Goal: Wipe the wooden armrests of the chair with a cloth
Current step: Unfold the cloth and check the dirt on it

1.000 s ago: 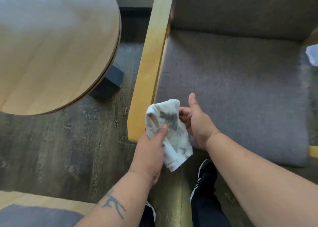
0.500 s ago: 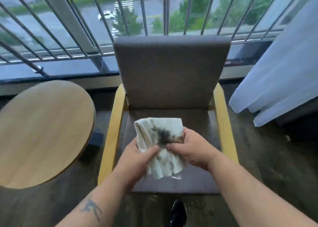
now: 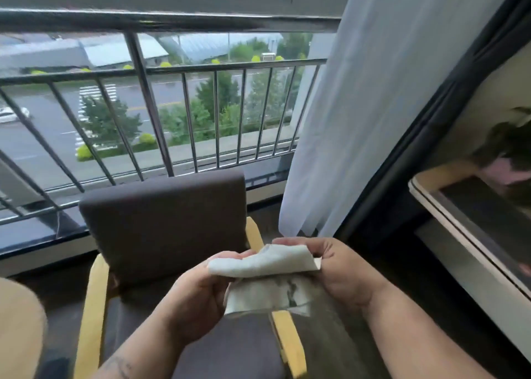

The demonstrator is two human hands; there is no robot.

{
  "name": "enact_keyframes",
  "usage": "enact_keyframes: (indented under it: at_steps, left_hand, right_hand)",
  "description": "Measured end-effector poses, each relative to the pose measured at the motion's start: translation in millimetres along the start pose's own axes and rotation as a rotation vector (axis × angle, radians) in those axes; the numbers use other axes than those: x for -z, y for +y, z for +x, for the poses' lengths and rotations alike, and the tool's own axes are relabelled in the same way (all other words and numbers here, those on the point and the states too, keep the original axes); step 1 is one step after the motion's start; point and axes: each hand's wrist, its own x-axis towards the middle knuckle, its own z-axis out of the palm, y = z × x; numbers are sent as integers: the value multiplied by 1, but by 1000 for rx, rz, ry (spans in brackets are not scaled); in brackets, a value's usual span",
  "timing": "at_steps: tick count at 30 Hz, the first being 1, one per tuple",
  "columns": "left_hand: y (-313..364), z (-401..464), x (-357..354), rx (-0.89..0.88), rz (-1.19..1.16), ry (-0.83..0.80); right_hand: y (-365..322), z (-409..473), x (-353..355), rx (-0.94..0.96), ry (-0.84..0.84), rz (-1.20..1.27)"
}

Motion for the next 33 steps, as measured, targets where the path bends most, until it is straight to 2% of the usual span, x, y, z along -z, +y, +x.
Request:
enact_keyframes:
  at_steps: [3, 6, 8, 9, 12, 13, 16, 18, 23, 27, 29, 33]
  left_hand:
    - [15, 22, -13, 133, -44, -97]
    - [26, 42, -40, 153, 217, -177]
    - [34, 51, -62, 143, 453, -172]
    - [38, 56, -73, 124, 549, -167]
    - [48, 72, -103, -24, 776, -59]
    - [49, 77, -112, -89, 830, -16]
    - [42, 99, -134, -218, 898, 31]
    - [33, 117, -150, -228, 927, 49]
    - [-11, 185, -195, -33, 863, 92]
    - [-62, 247, -249, 25, 859, 239]
    - [-80, 270, -279, 27, 984, 287]
    - [-98, 297, -321, 9, 1227, 255]
  right_hand:
    - [-17, -17, 23, 35, 86, -102]
    - [-33, -26, 38, 58, 161, -159]
    - [-43, -32, 52, 33, 192, -131]
    - [-47, -36, 61, 25, 187, -75]
    - [-58, -49, 89, 27, 107, 383]
    - [-55, -51, 98, 22, 124, 410]
    - [-36, -44, 125, -43, 159, 72]
    - [-20, -39, 151, -42, 140, -67]
    - [17, -42, 248, -143, 148, 81]
    - [44, -52, 345, -220, 311, 142]
    - [54, -56, 395, -239, 456, 228]
    - [66, -48, 488, -220, 788, 488]
